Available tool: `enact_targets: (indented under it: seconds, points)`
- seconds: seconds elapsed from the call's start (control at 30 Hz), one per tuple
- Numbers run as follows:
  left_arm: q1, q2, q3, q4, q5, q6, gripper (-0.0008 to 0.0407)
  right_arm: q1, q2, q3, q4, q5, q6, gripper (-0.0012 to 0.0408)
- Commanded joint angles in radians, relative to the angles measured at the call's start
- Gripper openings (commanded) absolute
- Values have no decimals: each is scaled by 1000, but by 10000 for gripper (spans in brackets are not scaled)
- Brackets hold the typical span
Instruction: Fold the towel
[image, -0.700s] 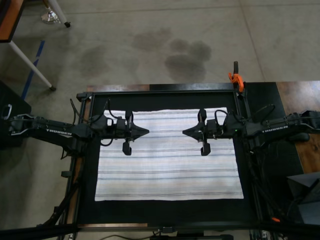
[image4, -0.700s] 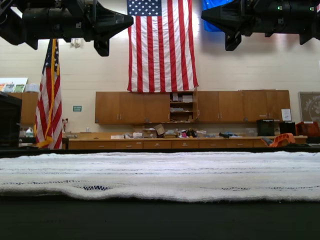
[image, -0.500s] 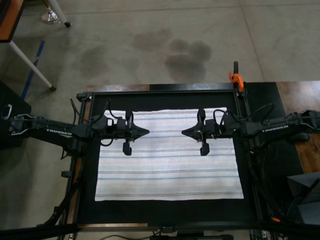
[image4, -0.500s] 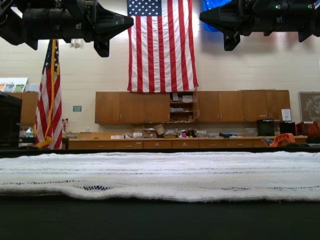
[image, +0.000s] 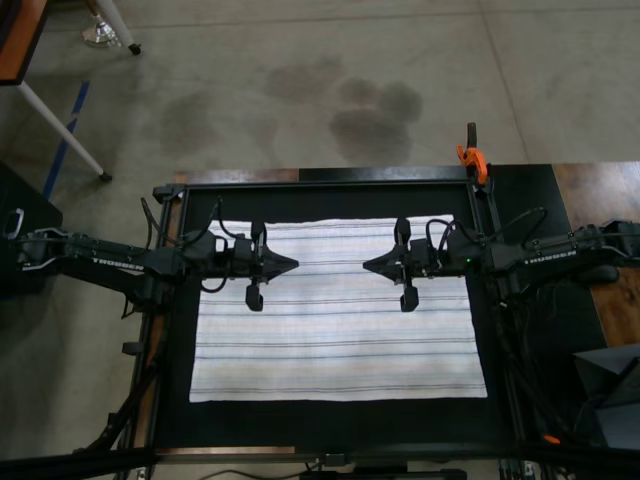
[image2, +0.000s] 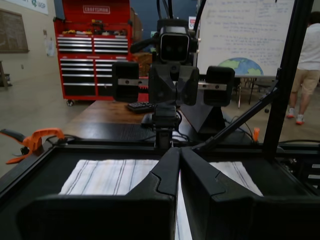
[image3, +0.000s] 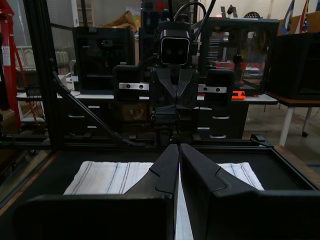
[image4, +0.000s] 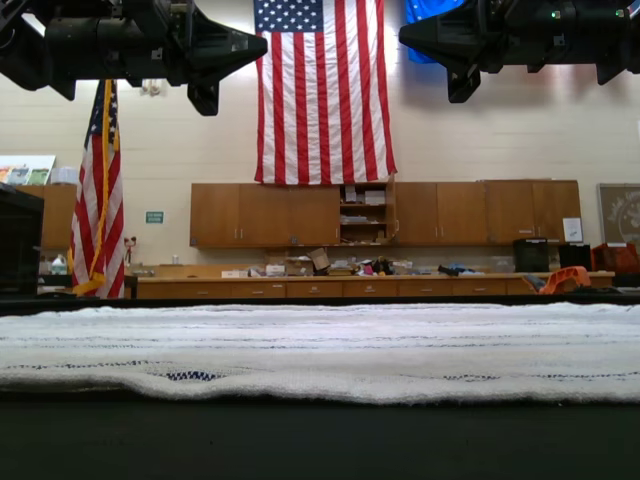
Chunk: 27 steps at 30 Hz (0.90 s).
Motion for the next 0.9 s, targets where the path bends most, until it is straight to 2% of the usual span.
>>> enact_targets:
  seconds: [0.0, 0.57, 0.73, 0.8, 0.87]
  points:
    - [0, 0, 0, -8, 0, 0, 0, 0, 1, 0, 0, 0, 0, 0]
    - [0, 0, 0, -11, 0, 1, 0, 0, 1, 0, 0, 0, 1, 0]
    - [0, 0, 0, 3, 0, 0, 0, 0, 1, 0, 1, 0, 32, 0]
    - [0, 0, 0, 3, 0, 0, 0, 1, 1, 0, 9, 0, 95, 0]
    - [0, 0, 0, 3, 0, 0, 0, 9, 1, 0, 6, 0, 213, 0]
